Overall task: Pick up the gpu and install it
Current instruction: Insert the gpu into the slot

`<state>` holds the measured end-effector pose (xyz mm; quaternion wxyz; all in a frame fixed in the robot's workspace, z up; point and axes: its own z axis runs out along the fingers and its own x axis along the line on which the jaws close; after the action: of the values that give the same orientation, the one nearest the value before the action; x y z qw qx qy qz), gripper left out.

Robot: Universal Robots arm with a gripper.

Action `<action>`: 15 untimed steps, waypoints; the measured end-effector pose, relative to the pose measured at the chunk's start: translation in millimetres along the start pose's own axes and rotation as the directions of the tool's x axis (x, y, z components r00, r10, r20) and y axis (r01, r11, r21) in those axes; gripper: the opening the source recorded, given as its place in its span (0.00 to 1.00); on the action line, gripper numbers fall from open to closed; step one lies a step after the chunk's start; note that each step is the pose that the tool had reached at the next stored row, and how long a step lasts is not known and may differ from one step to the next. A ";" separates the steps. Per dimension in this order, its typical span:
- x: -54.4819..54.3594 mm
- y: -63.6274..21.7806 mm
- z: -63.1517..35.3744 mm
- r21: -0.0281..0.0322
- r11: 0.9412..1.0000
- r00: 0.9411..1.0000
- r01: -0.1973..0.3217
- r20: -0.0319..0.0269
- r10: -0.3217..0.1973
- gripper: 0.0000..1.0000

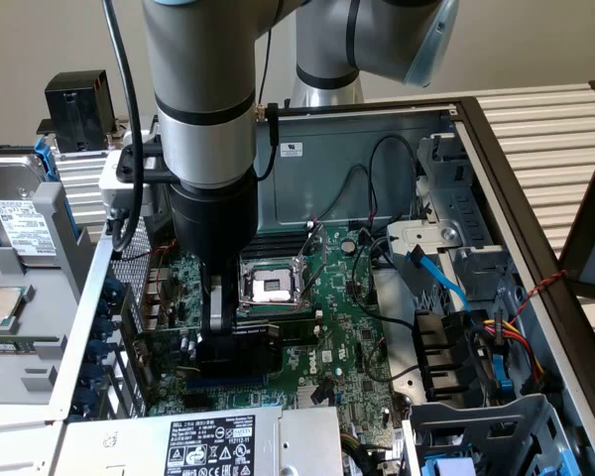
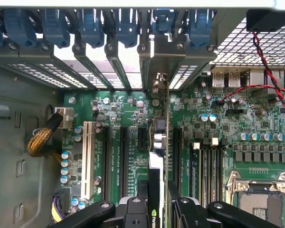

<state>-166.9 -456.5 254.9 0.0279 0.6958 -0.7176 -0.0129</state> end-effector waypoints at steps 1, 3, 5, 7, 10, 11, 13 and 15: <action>0.0 0.0 0.0 0.000 1.000 1.000 0.000 0.000 0.000 0.27; 0.1 0.0 0.1 0.000 1.000 1.000 0.000 0.000 0.000 0.27; 0.0 0.0 0.3 0.000 1.000 1.000 0.000 0.000 0.000 0.27; 0.0 0.0 0.6 0.000 1.000 1.000 0.000 0.000 0.000 0.27; 0.0 0.0 0.7 0.000 1.000 1.000 0.000 0.000 0.000 0.27; 0.0 0.0 0.8 0.000 1.000 1.000 0.000 0.000 0.000 0.27; 0.0 0.0 0.8 0.000 1.000 1.000 0.000 0.000 0.000 0.27; 0.0 0.0 0.9 0.000 1.000 1.000 0.000 0.000 0.000 0.27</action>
<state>-166.9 -456.5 254.0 0.0280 0.6958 -0.7176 -0.0129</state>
